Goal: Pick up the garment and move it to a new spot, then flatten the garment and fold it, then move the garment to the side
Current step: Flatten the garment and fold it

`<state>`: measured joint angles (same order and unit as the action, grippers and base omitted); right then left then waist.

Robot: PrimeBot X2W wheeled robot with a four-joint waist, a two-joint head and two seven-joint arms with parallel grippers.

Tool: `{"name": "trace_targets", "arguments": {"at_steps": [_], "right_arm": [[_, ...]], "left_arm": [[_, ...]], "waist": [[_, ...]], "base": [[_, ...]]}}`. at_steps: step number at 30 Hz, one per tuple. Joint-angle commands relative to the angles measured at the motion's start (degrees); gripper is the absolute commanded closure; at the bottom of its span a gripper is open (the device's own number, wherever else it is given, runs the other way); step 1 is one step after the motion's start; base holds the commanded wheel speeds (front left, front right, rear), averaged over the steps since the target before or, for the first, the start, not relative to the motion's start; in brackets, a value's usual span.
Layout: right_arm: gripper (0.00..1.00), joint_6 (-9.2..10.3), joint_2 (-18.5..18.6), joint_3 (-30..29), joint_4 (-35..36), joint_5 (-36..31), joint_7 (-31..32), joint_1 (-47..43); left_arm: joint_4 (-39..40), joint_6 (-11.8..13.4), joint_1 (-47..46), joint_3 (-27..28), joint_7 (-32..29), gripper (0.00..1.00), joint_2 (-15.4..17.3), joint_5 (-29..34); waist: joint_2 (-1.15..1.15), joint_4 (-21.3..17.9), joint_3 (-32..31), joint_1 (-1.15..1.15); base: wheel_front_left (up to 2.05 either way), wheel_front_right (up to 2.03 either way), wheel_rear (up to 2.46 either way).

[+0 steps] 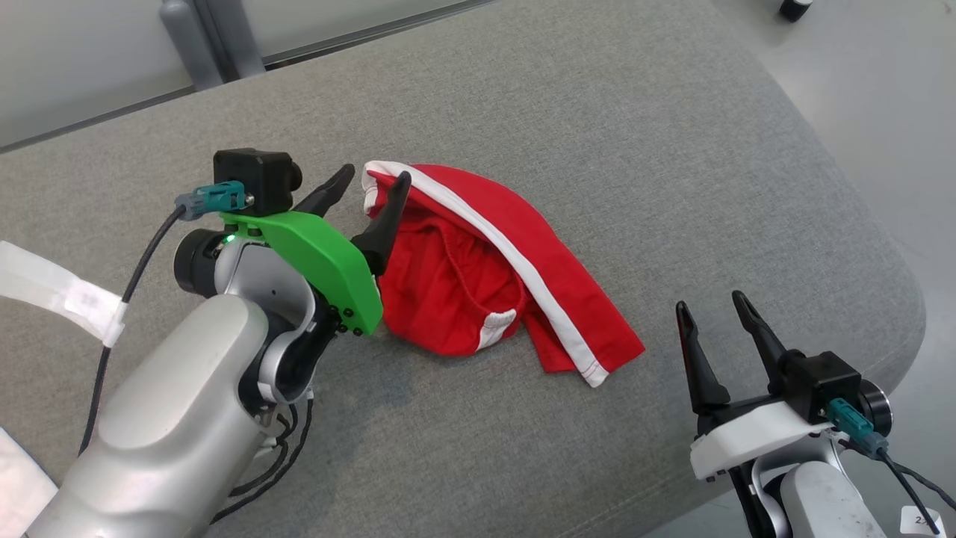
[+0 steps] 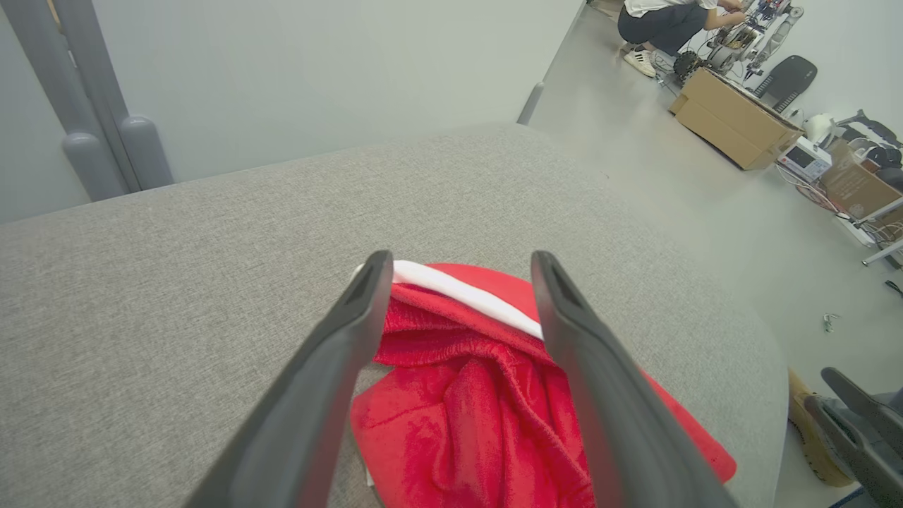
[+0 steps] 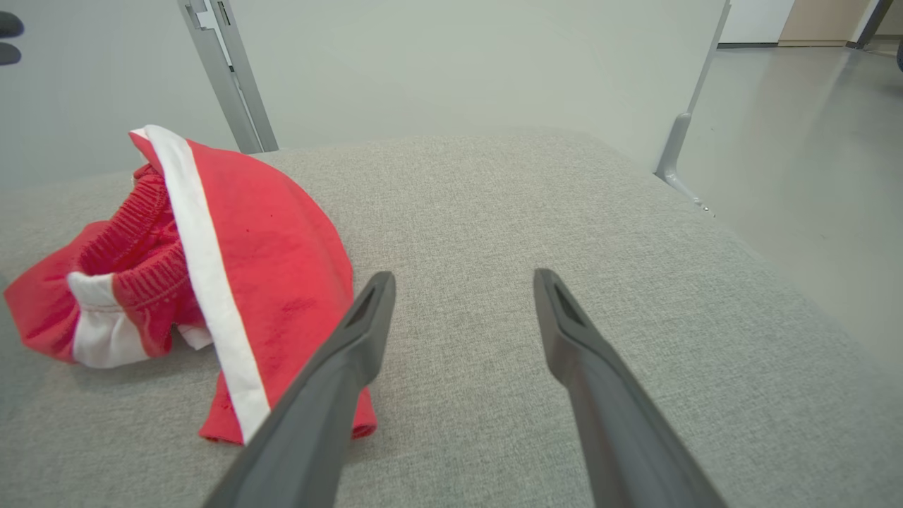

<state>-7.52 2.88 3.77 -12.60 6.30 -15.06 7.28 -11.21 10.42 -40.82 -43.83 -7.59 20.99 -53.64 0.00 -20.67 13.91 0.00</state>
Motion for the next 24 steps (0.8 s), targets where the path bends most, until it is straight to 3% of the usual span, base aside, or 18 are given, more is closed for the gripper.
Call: {"name": "trace_targets", "arguments": {"at_steps": [1,2,3,6,11,24], "right_arm": [[0.00,0.07,0.0,0.2,0.0,-0.5,-0.2,-0.3],[0.00,0.07,0.0,0.5,-0.1,-0.6,-0.2,-0.1],[0.00,0.07,0.1,1.0,-0.1,-0.9,-0.2,0.6],[0.00,0.07,0.0,1.6,0.2,-1.3,-0.2,1.5],[0.00,0.07,0.0,1.9,0.6,-1.5,-0.2,2.1],[0.00,0.07,0.0,2.4,0.5,-0.7,-0.2,2.5]], "left_arm": [[-1.1,-2.9,0.1,0.3,-0.6,0.00,0.7,-1.6],[-2.2,-4.3,0.3,0.7,-1.5,0.00,0.5,-3.7],[-4.5,-7.5,-1.2,0.4,-2.9,0.00,1.4,-4.0],[-8.9,-10.7,-3.6,-1.1,-3.3,0.00,2.2,-2.5],[-16.6,-12.7,-6.6,-0.9,-2.3,0.00,0.5,-2.3],[-25.6,-17.0,-10.7,-2.9,-0.9,0.00,-1.2,-1.7]], "waist": [[0.00,0.4,0.5,0.00],[0.00,0.5,0.8,0.00],[0.00,0.4,1.5,0.00],[0.00,0.1,2.7,0.00],[0.00,-0.5,4.4,0.00],[0.00,-0.9,6.1,0.00]], "base": [[0.00,0.00,0.00],[0.00,0.00,0.00],[0.00,0.00,0.00],[0.00,0.00,0.00],[0.00,0.00,0.00],[0.00,0.00,0.00]]}}
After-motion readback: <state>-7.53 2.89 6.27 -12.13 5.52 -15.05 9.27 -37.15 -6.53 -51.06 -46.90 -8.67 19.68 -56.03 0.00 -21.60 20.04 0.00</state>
